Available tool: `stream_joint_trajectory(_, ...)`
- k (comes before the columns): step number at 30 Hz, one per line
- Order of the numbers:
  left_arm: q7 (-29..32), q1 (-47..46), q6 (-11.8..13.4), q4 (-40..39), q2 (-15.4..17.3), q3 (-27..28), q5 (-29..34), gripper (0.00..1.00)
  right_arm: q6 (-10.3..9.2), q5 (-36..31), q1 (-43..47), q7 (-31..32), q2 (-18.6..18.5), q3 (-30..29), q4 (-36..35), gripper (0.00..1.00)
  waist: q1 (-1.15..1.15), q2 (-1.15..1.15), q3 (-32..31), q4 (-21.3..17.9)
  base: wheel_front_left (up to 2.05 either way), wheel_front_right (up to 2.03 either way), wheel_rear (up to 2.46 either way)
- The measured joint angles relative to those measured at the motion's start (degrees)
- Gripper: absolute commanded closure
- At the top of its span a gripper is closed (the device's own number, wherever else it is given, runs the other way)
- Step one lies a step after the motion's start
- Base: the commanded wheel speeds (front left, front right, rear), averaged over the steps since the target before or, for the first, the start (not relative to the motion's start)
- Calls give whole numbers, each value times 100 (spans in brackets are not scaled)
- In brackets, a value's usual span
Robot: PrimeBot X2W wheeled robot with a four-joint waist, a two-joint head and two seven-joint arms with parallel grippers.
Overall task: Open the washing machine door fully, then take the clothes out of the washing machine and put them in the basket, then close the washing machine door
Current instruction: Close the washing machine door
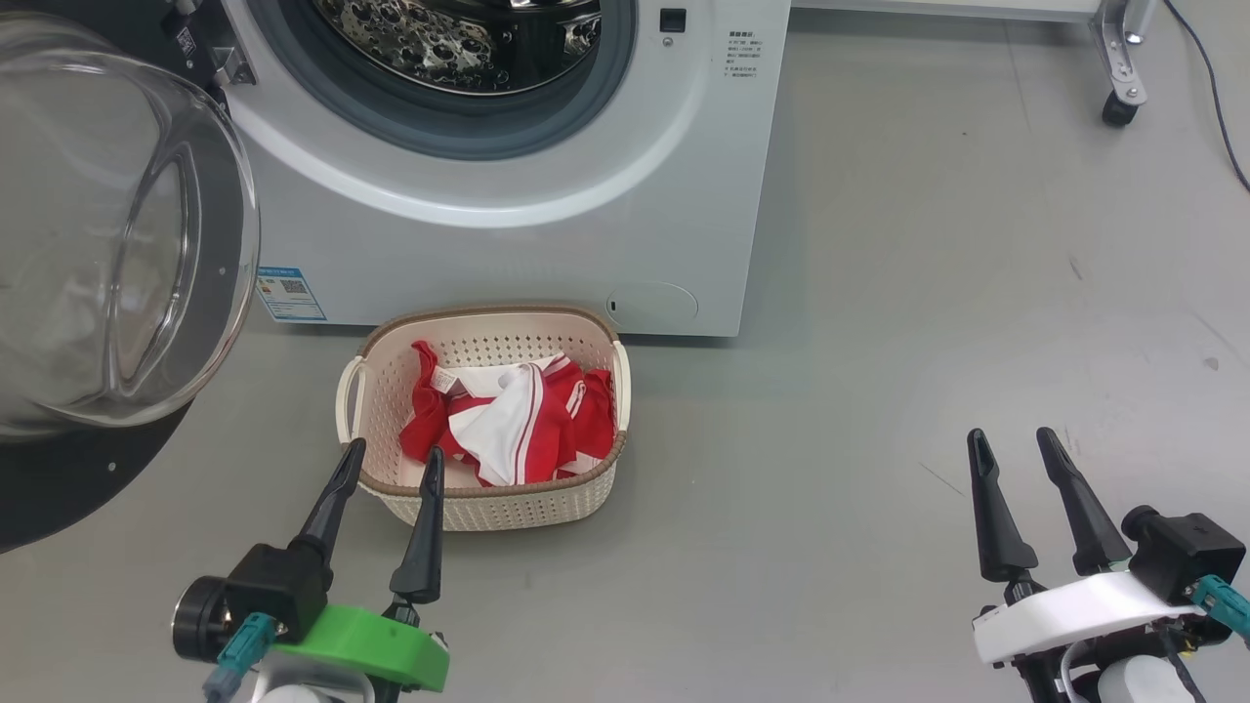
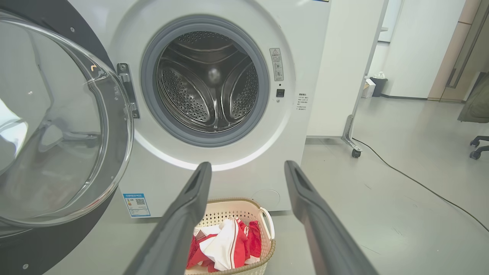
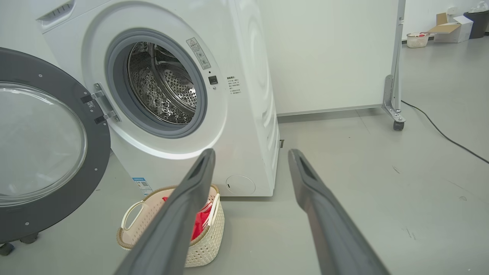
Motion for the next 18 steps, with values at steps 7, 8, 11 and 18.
stream_joint_trajectory(7,0,0,-1,10,0,3,0,0,0,0,0,0,-1,4,0,0,0,0,3,33,0,0,0)
stream_joint_trajectory(8,-1,0,-1,10,0,4,1,0,0,0,0,0,-1,5,0,0,0,0,6,37,0,0,0)
stream_joint_trajectory(11,0,0,-1,10,0,10,1,0,0,0,0,0,-1,5,0,0,0,0,14,48,0,0,0)
stream_joint_trajectory(18,0,1,-1,3,0,36,36,0,0,0,0,0,-1,4,0,0,0,0,33,56,0,0,0)
